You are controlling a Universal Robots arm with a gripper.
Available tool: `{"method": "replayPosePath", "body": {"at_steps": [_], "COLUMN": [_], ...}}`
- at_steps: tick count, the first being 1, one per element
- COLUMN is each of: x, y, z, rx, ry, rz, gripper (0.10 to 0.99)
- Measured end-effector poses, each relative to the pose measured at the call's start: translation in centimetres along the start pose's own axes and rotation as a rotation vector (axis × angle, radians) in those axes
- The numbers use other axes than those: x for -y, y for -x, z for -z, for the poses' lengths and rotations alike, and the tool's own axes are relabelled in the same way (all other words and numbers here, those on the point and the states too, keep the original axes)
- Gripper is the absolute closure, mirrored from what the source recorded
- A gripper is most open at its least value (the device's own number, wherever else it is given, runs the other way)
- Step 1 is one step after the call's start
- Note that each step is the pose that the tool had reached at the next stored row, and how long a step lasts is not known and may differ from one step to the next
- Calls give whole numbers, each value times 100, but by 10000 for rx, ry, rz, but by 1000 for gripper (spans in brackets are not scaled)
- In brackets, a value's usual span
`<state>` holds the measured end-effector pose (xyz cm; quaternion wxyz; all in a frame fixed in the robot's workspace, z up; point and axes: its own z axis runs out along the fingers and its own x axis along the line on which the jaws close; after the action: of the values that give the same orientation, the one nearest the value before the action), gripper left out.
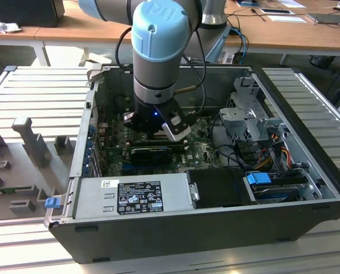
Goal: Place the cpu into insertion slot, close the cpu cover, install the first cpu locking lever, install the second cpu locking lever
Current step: 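Install the second cpu locking lever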
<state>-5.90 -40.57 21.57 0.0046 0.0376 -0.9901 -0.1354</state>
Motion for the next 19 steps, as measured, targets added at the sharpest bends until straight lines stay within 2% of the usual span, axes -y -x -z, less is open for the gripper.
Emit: {"method": "replayPosePath", "body": {"at_steps": [2,4,5,8,13,19], "x": [28,32,45,51,30,3], "y": [-28,-49,-88,-111,-118,-141], "z": [-3,-21,-74,-110,-167,-211], "rx": [-16,-34,-61,-64,-53,-47], "ry": [153,257,345,408,574,660], "rz": [101,194,314,350,368,378], "gripper": [980,980,980,980,980,980]}}
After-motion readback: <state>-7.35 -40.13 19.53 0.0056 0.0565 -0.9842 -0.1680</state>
